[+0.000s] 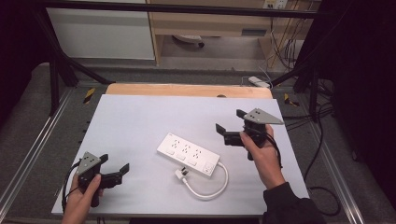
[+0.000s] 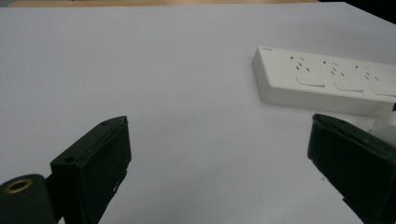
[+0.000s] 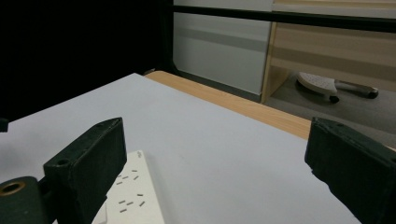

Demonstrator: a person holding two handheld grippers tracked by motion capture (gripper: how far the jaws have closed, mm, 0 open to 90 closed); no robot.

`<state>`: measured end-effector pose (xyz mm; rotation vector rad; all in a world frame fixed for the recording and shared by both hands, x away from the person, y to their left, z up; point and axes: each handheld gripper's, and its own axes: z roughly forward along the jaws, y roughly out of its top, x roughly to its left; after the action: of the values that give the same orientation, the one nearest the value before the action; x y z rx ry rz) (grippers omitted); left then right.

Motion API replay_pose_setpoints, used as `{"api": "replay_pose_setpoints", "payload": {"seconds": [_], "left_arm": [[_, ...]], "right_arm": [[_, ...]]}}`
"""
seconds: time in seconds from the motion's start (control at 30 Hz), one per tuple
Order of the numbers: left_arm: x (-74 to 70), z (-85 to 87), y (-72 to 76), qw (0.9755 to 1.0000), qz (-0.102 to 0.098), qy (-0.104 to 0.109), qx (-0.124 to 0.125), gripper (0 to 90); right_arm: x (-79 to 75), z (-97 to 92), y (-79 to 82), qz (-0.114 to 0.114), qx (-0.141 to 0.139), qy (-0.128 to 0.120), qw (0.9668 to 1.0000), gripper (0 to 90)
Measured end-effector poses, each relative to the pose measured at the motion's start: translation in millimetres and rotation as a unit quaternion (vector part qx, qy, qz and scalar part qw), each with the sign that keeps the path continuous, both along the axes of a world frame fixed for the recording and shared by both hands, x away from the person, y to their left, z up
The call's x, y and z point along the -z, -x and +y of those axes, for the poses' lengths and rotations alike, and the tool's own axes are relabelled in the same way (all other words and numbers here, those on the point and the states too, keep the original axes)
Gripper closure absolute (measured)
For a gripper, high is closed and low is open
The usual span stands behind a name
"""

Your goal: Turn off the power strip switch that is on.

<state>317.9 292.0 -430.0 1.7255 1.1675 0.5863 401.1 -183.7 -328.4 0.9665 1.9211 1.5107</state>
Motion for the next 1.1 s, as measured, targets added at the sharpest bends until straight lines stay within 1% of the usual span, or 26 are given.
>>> {"api": "replay_pose_setpoints", "payload": {"seconds": [0.1, 0.23, 0.33, 0.47, 0.57, 0.77, 0.83, 1.03, 1.1], "left_arm": [[-0.1, 0.3, 0.4, 1.0000, -0.001, -0.001, -0.002, 6.2], [0.2, 1.2, -0.2, 1.0000, -0.002, 0.003, -0.008, 6.2], [0.2, 1.5, -0.8, 1.0000, -0.001, 0.002, -0.008, 6.2], [0.0, 1.1, -0.5, 1.0000, -0.002, 0.001, -0.006, 6.2], [0.4, 1.1, -1.0, 1.0000, -0.001, 0.003, -0.009, 6.2], [0.0, 0.9, -0.6, 1.0000, -0.003, 0.000, -0.007, 6.2], [-0.2, 0.8, -0.4, 1.0000, -0.002, 0.003, -0.008, 6.2], [-0.8, 1.1, 0.6, 1.0000, -0.004, 0.003, -0.007, 6.1], [-1.0, 1.0, 0.5, 1.0000, -0.005, 0.003, -0.007, 6.2]], "right_arm": [[1.9, -16.8, 4.3, 0.000, 0.014, -0.012, 0.9998, 5.7], [5.6, -38.6, 9.7, -0.003, 0.036, -0.025, 0.9990, 5.4], [9.7, -53.1, 14.4, -0.004, 0.049, -0.028, 0.9984, 5.4], [19.2, -70.9, 20.5, -0.001, 0.068, -0.030, 0.9972, 5.6], [27.4, -82.3, 25.3, 0.006, 0.079, -0.033, 0.9964, 5.8], [46.4, -97.2, 33.5, 0.018, 0.092, -0.035, 0.9949, 6.0], [53.7, -100.0, 35.8, 0.023, 0.097, -0.037, 0.9943, 6.0], [73.3, -101.5, 41.5, 0.039, 0.104, -0.031, 0.9934, 5.3], [79.0, -101.0, 42.0, 0.044, 0.103, -0.025, 0.9934, 4.8]]}}
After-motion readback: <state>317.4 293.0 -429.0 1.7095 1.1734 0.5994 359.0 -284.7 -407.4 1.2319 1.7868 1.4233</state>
